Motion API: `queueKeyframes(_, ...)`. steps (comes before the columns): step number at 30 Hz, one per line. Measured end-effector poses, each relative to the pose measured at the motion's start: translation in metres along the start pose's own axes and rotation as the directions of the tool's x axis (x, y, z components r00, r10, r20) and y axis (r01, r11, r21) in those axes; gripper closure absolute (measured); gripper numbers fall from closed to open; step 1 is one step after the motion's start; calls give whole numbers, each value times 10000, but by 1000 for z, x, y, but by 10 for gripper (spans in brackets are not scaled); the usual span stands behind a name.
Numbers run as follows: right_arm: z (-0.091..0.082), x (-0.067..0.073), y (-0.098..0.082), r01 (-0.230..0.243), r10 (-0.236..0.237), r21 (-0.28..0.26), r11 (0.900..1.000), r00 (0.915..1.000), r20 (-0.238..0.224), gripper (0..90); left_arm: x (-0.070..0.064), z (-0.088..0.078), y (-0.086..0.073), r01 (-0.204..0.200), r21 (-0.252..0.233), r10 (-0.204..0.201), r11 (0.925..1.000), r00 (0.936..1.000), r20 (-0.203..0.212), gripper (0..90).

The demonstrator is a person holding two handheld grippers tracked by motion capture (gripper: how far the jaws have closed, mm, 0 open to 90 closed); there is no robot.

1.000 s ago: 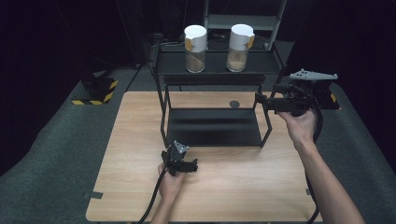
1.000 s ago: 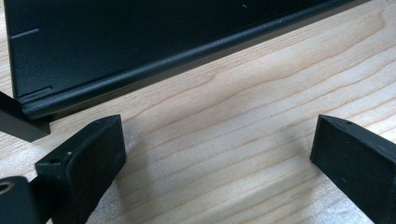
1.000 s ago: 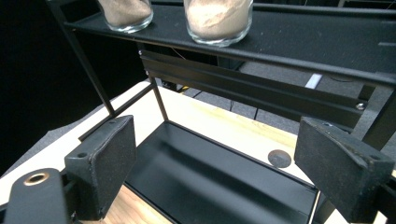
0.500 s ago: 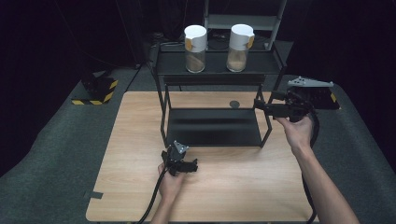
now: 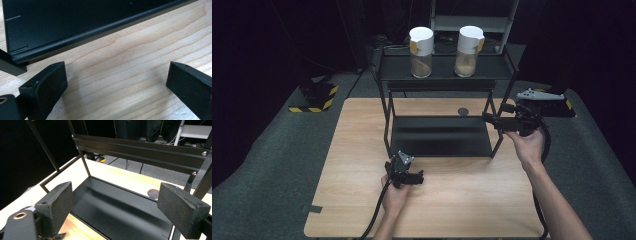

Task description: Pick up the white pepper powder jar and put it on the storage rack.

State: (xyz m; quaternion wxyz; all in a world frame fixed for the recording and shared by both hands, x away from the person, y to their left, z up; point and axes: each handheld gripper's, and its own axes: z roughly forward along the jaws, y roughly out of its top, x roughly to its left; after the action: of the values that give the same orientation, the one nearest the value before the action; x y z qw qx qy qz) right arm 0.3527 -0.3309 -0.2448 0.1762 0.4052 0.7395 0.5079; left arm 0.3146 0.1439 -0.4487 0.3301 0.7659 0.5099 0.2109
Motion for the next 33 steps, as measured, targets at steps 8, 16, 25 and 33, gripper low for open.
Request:
queueKeyframes(8, 7, 0, -9, -20, 19, 200, 9998, 10000, 10, 130, 0, 0, 0, 16, -1, -16, 10000, 10000, 9, 34)
queueKeyframes(16, 10, 0, -16, -50, 51, 297, 9995, 10000, -41, 130, 0, 0, 0, 16, -3, -16, 10000, 10000, 7, 34)
queueKeyframes(25, 14, -2, -27, -180, 184, 399, 9990, 9998, -80, 130, 0, 0, 0, 11, -1, -11, 10000, 10000, 6, 34)
queueKeyframes(33, 19, -2, -40, -273, 275, 477, 9985, 9996, -46, 133, 0, 0, 0, 8, 1, -8, 10000, 10000, 7, 34)
